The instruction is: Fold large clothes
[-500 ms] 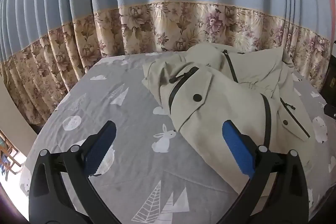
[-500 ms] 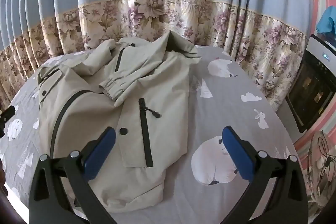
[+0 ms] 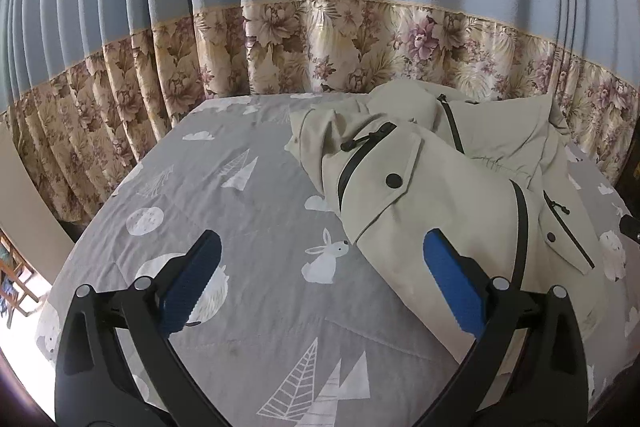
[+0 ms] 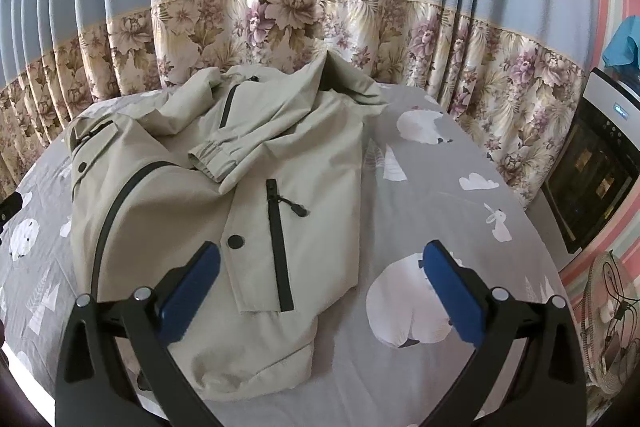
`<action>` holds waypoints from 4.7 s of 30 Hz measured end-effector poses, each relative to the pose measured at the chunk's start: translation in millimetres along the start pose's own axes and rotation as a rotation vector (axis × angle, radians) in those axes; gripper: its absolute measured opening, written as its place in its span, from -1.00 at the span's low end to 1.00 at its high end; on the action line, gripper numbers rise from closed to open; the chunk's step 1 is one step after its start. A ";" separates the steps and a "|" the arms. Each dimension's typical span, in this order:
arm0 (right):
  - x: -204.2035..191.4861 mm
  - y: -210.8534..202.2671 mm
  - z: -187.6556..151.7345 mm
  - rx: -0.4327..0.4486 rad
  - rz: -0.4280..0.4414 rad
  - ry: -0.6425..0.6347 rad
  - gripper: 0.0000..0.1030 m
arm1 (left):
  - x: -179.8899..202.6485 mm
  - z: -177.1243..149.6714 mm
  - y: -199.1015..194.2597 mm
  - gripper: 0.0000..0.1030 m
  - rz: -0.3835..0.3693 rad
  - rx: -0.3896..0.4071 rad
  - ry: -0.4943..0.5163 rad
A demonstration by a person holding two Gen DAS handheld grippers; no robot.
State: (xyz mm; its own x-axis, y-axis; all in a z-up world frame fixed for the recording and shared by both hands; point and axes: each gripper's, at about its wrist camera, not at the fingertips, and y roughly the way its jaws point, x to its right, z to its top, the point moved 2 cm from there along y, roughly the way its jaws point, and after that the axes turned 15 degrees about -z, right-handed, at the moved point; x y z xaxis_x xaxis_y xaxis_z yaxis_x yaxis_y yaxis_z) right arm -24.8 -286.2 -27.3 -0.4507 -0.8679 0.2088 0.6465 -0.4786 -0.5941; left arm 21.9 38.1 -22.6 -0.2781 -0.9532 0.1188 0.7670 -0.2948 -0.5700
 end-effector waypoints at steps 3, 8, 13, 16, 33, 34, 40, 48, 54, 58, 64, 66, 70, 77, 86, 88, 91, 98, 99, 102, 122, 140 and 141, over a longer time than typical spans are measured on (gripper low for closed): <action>-0.1 -1.0 -0.6 0.001 -0.002 0.001 0.96 | -1.1 -0.1 0.6 0.94 0.002 -0.005 0.004; 3.1 -1.2 -3.3 -0.002 0.004 0.009 0.96 | -0.4 -1.8 0.4 0.94 0.003 -0.011 0.007; 2.5 0.8 -5.3 -0.007 -0.002 0.002 0.96 | 2.8 -0.8 1.4 0.94 -0.002 -0.010 0.011; 2.6 2.8 -5.9 -0.011 -0.004 -0.003 0.96 | 3.1 -0.4 2.2 0.94 -0.004 -0.011 0.009; 2.1 6.0 -4.6 -0.012 -0.010 -0.015 0.96 | 2.1 0.7 3.9 0.94 -0.001 -0.014 0.006; 1.8 6.2 -4.4 -0.014 -0.009 -0.015 0.96 | 1.9 0.8 3.7 0.94 -0.001 -0.011 0.005; 1.6 5.3 -4.2 -0.013 -0.011 -0.014 0.96 | 2.2 -0.4 2.7 0.94 -0.002 -0.008 0.006; -1.1 5.1 -5.5 -0.014 -0.007 -0.018 0.96 | 2.2 -1.5 1.8 0.94 -0.004 -0.012 0.002; -4.8 6.8 -7.6 -0.022 -0.003 -0.024 0.96 | 2.3 -4.2 1.1 0.94 -0.006 -0.021 -0.004; -7.0 7.1 -8.5 -0.025 -0.002 -0.030 0.96 | 1.5 -4.1 1.0 0.94 -0.007 -0.022 -0.005; -6.3 8.3 -9.7 -0.026 -0.002 -0.029 0.96 | 0.3 -4.3 1.5 0.94 -0.009 -0.024 -0.010; -6.5 8.5 -9.5 -0.027 0.000 -0.030 0.96 | 0.1 -4.3 1.6 0.94 -0.008 -0.023 -0.010; -6.7 9.8 -10.3 -0.027 -0.001 -0.030 0.96 | 0.4 -4.6 1.7 0.94 -0.009 -0.023 -0.011; -7.8 10.9 -10.9 -0.028 -0.003 -0.029 0.96 | -0.4 -5.8 2.5 0.94 -0.011 -0.026 -0.011; -8.1 11.8 -11.5 -0.033 0.001 -0.032 0.96 | -0.4 -11.6 8.5 0.94 -0.010 -0.042 -0.015; -8.0 12.4 -12.6 -0.032 0.002 -0.032 0.96 | -0.4 -11.9 9.2 0.94 -0.012 -0.046 -0.016; -8.3 13.4 -12.6 -0.031 0.001 -0.028 0.96 | -0.2 -12.1 9.3 0.94 -0.013 -0.048 -0.017; -8.5 14.3 -13.4 -0.041 -0.001 -0.031 0.96 | 0.5 -12.4 9.5 0.94 -0.016 -0.051 -0.017; -7.6 13.5 -11.7 -0.045 -0.001 -0.032 0.96 | 0.8 -12.8 9.6 0.94 -0.017 -0.052 -0.017; -7.4 14.4 -12.7 -0.051 -0.002 -0.031 0.96 | 0.9 -13.1 9.8 0.94 -0.016 -0.052 -0.019; -18.8 54.9 -44.5 -0.190 0.052 -0.055 0.45 | 1.4 -18.3 17.7 0.94 -0.017 -0.076 -0.014; -13.2 16.7 -24.9 -0.073 0.137 -0.036 -0.80 | 7.3 -19.3 19.2 0.94 -0.016 -0.084 -0.007; -5.5 11.3 -20.6 -0.047 0.108 -0.025 -0.80 | 7.4 -18.8 18.8 0.94 -0.014 -0.083 -0.006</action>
State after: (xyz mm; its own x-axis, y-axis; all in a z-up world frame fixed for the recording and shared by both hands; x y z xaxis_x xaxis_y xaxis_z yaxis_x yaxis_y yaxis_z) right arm -27.7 -284.0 -51.2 -0.3640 -0.9174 0.1606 0.6609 -0.3760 -0.6495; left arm 23.3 26.7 -47.7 -0.2846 -0.9495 0.1318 0.7125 -0.3015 -0.6336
